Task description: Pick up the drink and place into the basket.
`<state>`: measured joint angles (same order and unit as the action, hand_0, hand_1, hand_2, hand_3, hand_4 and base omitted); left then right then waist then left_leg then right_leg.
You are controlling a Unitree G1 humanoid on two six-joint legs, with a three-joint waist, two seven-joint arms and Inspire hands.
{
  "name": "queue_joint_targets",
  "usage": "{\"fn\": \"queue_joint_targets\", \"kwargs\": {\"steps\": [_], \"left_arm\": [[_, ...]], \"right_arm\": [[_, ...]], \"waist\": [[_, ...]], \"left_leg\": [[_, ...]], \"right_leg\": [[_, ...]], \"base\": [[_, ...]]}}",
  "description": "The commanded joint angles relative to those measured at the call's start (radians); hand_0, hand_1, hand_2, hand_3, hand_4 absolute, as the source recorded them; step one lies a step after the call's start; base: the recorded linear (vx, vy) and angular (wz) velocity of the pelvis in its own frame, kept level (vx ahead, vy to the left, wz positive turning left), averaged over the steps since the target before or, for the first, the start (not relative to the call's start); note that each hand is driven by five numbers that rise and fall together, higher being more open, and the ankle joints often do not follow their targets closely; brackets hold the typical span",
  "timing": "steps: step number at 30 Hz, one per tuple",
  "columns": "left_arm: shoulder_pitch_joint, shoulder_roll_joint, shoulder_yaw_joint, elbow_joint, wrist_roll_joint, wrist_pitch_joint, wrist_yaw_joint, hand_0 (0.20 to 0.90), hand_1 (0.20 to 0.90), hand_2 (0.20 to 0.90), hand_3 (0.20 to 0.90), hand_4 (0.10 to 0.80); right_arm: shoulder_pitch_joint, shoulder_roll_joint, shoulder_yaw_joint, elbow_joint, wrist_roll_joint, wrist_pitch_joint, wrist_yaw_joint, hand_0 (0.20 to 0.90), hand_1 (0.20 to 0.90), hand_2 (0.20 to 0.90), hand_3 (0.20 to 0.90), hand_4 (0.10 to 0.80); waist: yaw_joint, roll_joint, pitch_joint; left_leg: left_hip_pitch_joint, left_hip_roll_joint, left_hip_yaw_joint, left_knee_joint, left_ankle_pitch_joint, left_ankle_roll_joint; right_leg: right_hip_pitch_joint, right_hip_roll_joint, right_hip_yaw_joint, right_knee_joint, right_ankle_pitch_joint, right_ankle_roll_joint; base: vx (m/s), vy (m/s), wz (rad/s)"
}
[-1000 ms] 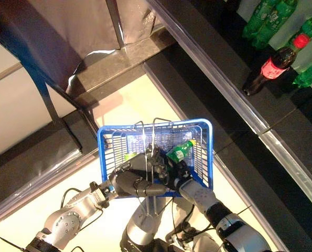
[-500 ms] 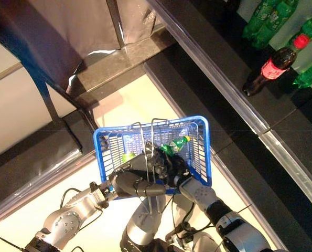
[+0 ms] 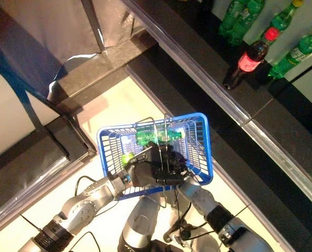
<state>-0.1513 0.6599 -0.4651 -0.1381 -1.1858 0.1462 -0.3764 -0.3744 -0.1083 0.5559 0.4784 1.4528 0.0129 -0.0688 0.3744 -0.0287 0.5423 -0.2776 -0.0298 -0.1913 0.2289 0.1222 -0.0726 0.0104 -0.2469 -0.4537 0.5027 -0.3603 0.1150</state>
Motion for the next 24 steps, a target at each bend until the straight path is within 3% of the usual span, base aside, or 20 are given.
{"fn": "queue_joint_targets", "kwargs": {"steps": [1, 11, 24], "left_arm": [[-0.268, -0.233, 0.024, -0.401, -0.038, -0.264, -0.168, 0.3, 0.3, 0.3, 0.2, 0.1], [-0.262, -0.279, 0.029, -0.37, 0.042, -0.343, -0.118, 0.3, 0.3, 0.3, 0.2, 0.1], [-0.221, -0.296, 0.101, -0.328, 0.072, -0.405, -0.121, 0.3, 0.3, 0.3, 0.2, 0.1]], "right_arm": [[-0.051, 0.028, 0.021, -0.155, -0.084, 0.007, 0.084, 0.9, 0.9, 0.9, 0.9, 0.8], [0.081, -0.081, 0.016, -0.372, -0.163, -0.009, 0.161, 0.9, 0.9, 0.9, 0.9, 0.8], [0.203, -0.147, -0.127, -0.477, -0.193, -0.054, 0.271, 0.9, 0.9, 0.9, 0.9, 0.8]], "waist": [[-0.056, 0.01, -0.066], [-0.127, -0.015, -0.073], [-0.186, -0.049, -0.1]], "left_leg": [[0.038, 0.008, 0.05, 0.073, -0.102, 0.059], [0.041, 0.03, 0.096, 0.077, -0.101, 0.057], [0.056, 0.06, 0.141, 0.083, -0.108, 0.053]], "right_leg": [[-0.099, -0.007, 0.021, -0.023, 0.245, -0.039], [-0.124, 0.006, 0.067, -0.009, 0.238, -0.041], [-0.124, 0.027, 0.111, -0.02, 0.238, -0.039]], "base": [[-0.015, 0.048, -0.06], [-0.017, 0.027, -0.14], [-0.007, 0.003, -0.13]]}}
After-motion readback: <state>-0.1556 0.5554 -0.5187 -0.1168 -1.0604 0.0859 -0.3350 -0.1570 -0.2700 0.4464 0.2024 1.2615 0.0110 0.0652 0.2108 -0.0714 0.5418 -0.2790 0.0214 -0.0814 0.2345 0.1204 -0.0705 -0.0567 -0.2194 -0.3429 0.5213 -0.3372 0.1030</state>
